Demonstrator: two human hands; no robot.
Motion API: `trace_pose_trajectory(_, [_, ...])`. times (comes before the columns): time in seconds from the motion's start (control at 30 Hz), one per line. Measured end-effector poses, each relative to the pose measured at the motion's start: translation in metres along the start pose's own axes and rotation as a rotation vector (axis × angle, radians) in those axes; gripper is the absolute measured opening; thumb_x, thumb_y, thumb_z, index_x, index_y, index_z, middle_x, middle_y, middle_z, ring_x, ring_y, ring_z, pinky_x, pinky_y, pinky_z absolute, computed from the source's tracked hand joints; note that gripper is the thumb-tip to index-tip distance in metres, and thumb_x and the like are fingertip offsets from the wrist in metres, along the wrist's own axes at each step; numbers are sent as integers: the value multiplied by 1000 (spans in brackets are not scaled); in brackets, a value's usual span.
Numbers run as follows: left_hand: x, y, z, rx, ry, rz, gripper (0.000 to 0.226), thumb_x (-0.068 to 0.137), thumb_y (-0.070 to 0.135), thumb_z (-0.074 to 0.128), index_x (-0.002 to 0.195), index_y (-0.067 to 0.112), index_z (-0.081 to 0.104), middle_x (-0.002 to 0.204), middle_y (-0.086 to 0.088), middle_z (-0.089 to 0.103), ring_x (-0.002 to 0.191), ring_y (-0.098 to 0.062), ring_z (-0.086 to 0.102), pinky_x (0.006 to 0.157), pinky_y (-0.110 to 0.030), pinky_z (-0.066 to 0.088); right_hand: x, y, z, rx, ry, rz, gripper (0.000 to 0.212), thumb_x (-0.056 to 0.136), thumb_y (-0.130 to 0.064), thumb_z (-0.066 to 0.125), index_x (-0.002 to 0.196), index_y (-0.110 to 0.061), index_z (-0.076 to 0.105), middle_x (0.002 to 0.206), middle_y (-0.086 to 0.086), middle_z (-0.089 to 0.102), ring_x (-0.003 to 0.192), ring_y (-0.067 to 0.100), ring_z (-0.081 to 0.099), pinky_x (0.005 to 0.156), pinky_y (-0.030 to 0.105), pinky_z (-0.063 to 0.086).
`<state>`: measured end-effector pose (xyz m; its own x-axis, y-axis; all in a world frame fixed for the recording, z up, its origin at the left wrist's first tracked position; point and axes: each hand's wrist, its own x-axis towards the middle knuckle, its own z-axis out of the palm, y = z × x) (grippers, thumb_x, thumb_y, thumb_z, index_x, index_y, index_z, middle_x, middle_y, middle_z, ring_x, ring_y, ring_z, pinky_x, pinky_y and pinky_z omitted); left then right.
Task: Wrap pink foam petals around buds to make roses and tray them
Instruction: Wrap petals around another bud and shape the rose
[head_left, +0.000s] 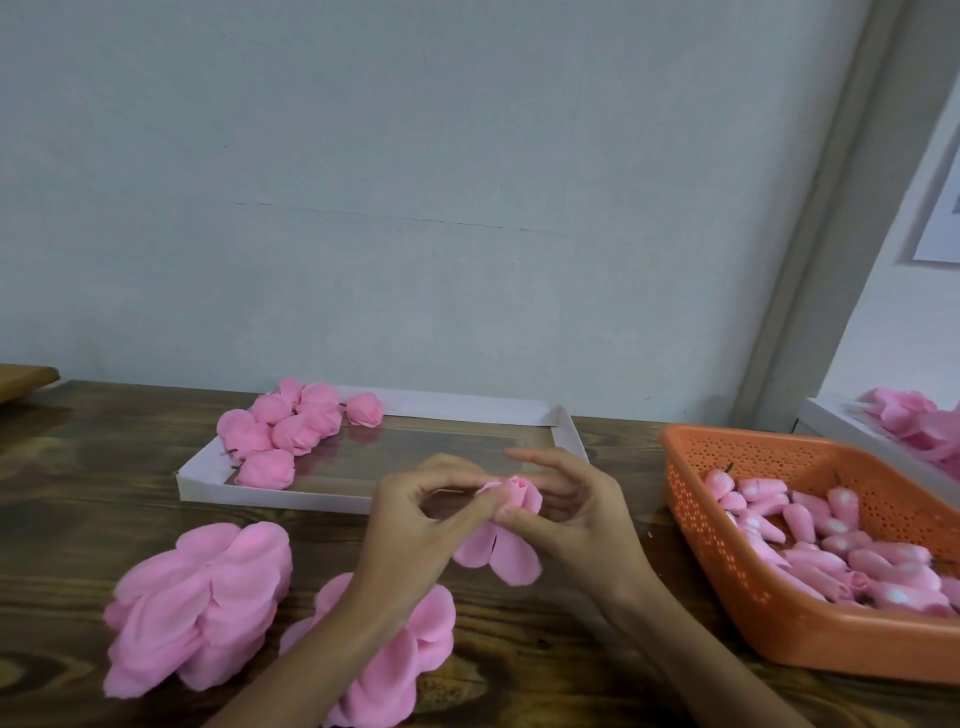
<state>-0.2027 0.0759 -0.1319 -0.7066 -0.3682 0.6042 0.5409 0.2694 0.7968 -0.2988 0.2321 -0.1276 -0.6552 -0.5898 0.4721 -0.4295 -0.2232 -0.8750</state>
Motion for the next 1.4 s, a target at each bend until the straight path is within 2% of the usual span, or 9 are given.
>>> trace_pose_trajectory(0.23, [0, 0, -1, -29, -88, -71, 30, 89, 40, 68, 103, 19, 84, 100, -1, 71, 100, -21, 69, 81, -25, 56, 3, -1, -3, 30, -31, -44, 28, 80, -12, 82, 108, -7, 78, 104, 5, 81, 98, 23, 78, 81, 26, 62])
trace_pose_trajectory(0.4, [4, -3, -4, -48, -127, -234, 36, 95, 18, 70, 129, 29, 72, 109, 7, 76, 109, -12, 71, 88, -20, 56, 6, 2, -8, 117, 25, 15, 15, 87, -6, 78, 102, -9, 79, 100, 12, 80, 93, 24, 77, 77, 27, 60])
trace_pose_trajectory(0.47, [5, -4, -4, 63, -158, -320, 34, 90, 24, 81, 123, 31, 73, 109, 11, 78, 107, -8, 72, 86, -21, 58, 7, 3, -11, 135, 60, 25, 16, 87, -13, 79, 103, -12, 79, 101, 12, 79, 94, 25, 76, 78, 28, 60])
trace_pose_trajectory(0.6, [5, -11, -8, -39, -64, -424, 5, 84, 12, 85, 89, 11, 84, 84, -13, 80, 74, -17, 73, 70, -21, 58, 8, 5, -17, 173, 47, 72, 20, 89, -25, 82, 103, -12, 78, 104, 13, 77, 97, 26, 75, 83, 31, 60])
trace_pose_trajectory(0.73, [7, -11, -7, -159, 4, -509, 26, 75, 31, 86, 89, 9, 84, 89, -20, 79, 76, -22, 70, 77, -31, 60, 4, 4, -18, 126, -27, 134, 25, 84, -34, 83, 103, -18, 78, 106, 11, 78, 102, 28, 75, 86, 34, 60])
trace_pose_trajectory(0.93, [1, -9, 2, -42, 82, -364, 11, 90, 18, 78, 80, 19, 82, 77, -10, 77, 77, -22, 75, 77, -27, 61, 3, -2, -9, -26, -92, 43, 16, 88, -13, 83, 101, -19, 79, 103, 7, 80, 98, 24, 76, 81, 31, 61])
trace_pose_trajectory(1.1, [-5, -6, 9, 17, 159, -228, 16, 88, 5, 79, 77, 16, 79, 71, -7, 76, 72, -18, 75, 67, -22, 58, 1, -7, -3, -177, -58, 45, 24, 84, -23, 86, 105, -16, 77, 103, 1, 80, 98, 23, 76, 88, 46, 64])
trace_pose_trajectory(1.23, [-6, -7, 9, -14, 148, -155, 10, 82, 19, 81, 91, 13, 82, 82, -4, 80, 80, -21, 77, 69, -24, 61, -1, -9, 3, -202, 9, 56, 38, 76, -40, 85, 104, -16, 76, 100, -1, 80, 95, 20, 76, 84, 46, 65])
trace_pose_trajectory(1.4, [-5, 0, 7, -126, 148, -203, 17, 89, 28, 70, 94, 22, 85, 87, -9, 80, 85, -19, 78, 72, -22, 60, 0, -7, 2, -145, 29, 100, 18, 84, -19, 87, 99, -14, 77, 98, 3, 79, 94, 20, 77, 78, 36, 65])
